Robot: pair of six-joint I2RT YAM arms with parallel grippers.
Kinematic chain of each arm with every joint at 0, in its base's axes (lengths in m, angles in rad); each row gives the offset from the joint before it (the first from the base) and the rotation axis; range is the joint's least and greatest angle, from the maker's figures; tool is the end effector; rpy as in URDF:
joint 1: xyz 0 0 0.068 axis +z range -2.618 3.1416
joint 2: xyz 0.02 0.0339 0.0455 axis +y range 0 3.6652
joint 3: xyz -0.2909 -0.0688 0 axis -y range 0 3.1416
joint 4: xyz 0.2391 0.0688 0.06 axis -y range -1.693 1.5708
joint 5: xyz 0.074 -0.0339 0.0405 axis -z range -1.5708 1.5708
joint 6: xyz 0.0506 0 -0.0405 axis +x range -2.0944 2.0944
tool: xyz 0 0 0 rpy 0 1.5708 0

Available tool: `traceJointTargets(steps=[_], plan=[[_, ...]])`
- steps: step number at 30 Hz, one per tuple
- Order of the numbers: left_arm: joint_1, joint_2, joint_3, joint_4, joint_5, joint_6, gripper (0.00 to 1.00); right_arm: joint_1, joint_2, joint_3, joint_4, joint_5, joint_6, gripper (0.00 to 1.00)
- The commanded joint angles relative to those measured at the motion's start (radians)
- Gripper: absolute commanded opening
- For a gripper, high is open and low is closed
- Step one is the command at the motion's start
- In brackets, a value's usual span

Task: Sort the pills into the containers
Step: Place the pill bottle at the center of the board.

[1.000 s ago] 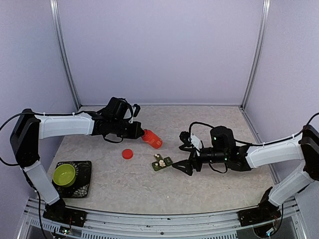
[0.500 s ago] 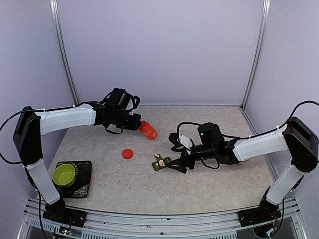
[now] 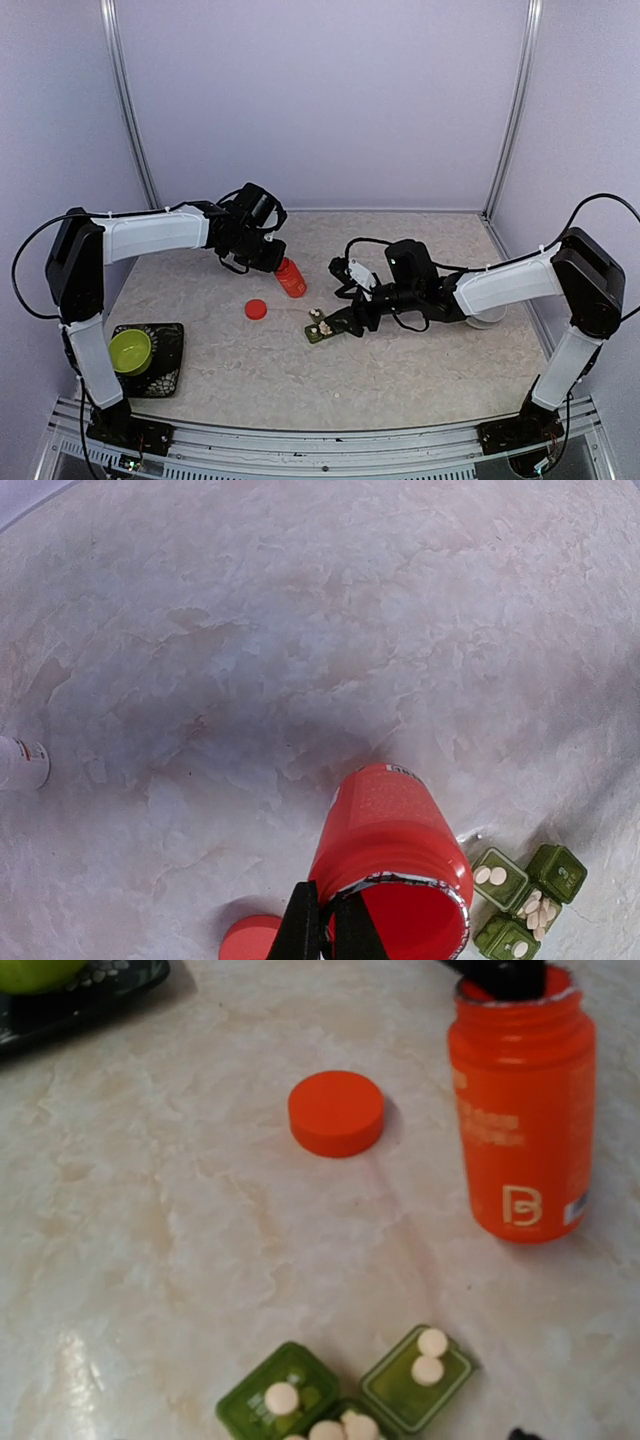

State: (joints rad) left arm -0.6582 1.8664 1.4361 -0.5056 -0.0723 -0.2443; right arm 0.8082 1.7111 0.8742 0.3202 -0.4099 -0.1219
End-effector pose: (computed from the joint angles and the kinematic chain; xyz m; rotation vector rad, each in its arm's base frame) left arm 0.3352 -0.2546 0.2464 0.4896 2.4779 -0.2797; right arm 0.2411 0.2815 0.2047 -1.1890 1.7934 0.8364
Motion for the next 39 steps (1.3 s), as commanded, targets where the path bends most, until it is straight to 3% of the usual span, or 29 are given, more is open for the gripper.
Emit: traceJointTargets(steps=[1,6,13,15,22,32,36,39], plan=[[-0.009,0.033,0.066,-0.033,-0.001,0.025,0.00,-0.007,-0.026,-0.039,-0.023,-0.058,0.021,0.78],[-0.016,0.059,0.085,-0.040,0.002,0.027,0.04,0.023,-0.130,-0.159,0.012,-0.097,0.032,0.72],[-0.021,0.081,0.110,-0.048,0.006,0.031,0.11,0.101,-0.253,-0.277,0.011,-0.028,0.055,0.71],[-0.024,0.084,0.115,-0.047,0.003,0.031,0.22,0.129,-0.269,-0.296,0.011,-0.011,0.057,0.70],[-0.026,0.073,0.111,-0.041,0.005,0.023,0.41,0.203,-0.246,-0.336,0.041,0.044,0.055,0.67],[-0.026,-0.082,0.039,0.023,0.019,-0.017,0.89,0.279,-0.086,-0.305,0.069,0.092,0.022,0.57],[-0.023,-0.147,-0.010,0.062,0.022,-0.034,0.98,0.304,-0.026,-0.284,0.053,0.129,0.008,0.55],[-0.018,-0.175,-0.039,0.076,0.020,-0.042,0.99,0.322,0.010,-0.264,0.041,0.149,-0.003,0.52]])
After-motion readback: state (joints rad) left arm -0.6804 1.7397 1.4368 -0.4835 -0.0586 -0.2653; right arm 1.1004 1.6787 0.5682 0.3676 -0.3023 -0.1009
